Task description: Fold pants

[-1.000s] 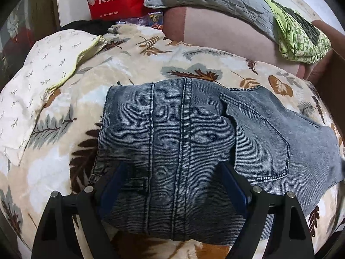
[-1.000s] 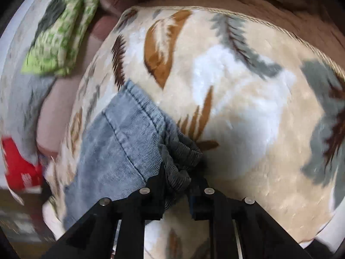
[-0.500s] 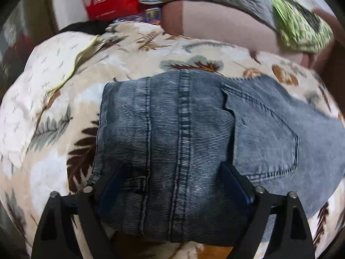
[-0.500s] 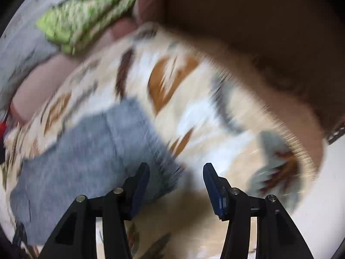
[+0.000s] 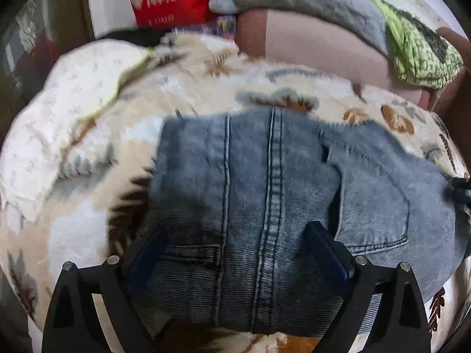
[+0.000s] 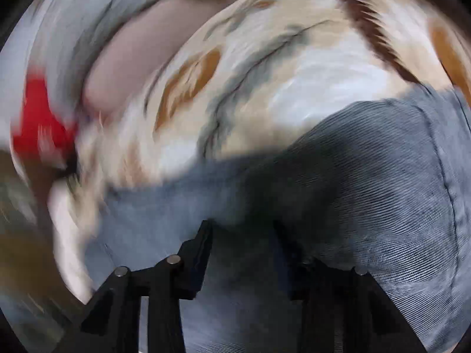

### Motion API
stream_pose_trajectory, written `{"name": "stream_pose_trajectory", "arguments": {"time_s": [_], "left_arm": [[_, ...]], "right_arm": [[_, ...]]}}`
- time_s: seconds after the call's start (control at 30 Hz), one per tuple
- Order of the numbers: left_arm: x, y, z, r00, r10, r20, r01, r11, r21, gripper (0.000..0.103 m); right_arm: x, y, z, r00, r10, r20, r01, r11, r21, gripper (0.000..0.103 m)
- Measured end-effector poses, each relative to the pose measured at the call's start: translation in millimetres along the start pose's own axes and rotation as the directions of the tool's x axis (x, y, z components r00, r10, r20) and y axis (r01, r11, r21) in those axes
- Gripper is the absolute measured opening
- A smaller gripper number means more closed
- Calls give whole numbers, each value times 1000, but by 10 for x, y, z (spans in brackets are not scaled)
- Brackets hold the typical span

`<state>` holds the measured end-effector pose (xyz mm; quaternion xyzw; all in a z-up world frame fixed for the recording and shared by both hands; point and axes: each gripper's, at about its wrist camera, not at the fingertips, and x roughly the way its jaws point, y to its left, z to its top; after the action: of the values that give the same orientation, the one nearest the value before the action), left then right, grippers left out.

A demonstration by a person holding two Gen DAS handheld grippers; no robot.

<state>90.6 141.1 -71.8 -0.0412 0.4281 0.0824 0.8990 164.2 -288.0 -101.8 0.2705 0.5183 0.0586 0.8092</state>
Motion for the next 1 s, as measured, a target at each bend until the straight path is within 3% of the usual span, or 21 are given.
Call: {"name": "stream_pose_trajectory", "arguments": {"time_s": [0.07,0.13,0.17,0.23,0.3,0.37,0.5,0.53,0.6,0.63,0.67,0.87,1.0], "left_arm": [[-194,-51,43,995,-49,92,48,999,10,96],[-288,-147,54,988,-48,148,41,998,49,96],[-267,-191,48,989,-28,144,18,997,71,96],[-125,-260,5,996,29,87,-38,994,106,96],[-5,-263,-41,999,31,28,-34,993,114,96],[54,-244,-59,1000,24,4,-24,994,103,96],[131,-162,-39,999,-9,-31,10,998,61,96],[147,-152,-46,999,-14,-38,16,998,56,96],[170,-121,-38,998,-32,-51,34,999,40,96],[180,-110,-31,998,-38,-55,40,999,36,96],[171,-106,-31,998,-41,-56,43,998,35,96],[173,-144,-28,998,-35,-61,38,999,39,96],[163,-126,-41,998,-39,-57,41,999,33,96]], "right_arm": [[-63,246,-62,1000,-11,-8,10,994,-107,56],[-105,499,-110,999,-33,-2,32,986,-163,56],[-103,634,-47,998,-52,21,55,977,-206,56],[-51,1028,-41,1000,-19,4,19,951,-308,56],[162,1430,-3,998,-6,-66,-21,916,-401,58],[511,1846,27,993,-75,-87,19,856,-516,58],[1071,2220,87,981,-146,-127,48,821,-569,57],[1167,2224,112,978,-164,-128,59,811,-582,55],[1376,2271,76,966,-214,-147,78,778,-623,40],[1443,2291,82,963,-226,-145,84,767,-637,13],[1462,2342,54,963,-239,-127,96,741,-665,2],[1703,2510,-93,932,-356,76,279,565,-776,2],[1483,2412,-66,945,-298,133,301,641,-706,5]]}}
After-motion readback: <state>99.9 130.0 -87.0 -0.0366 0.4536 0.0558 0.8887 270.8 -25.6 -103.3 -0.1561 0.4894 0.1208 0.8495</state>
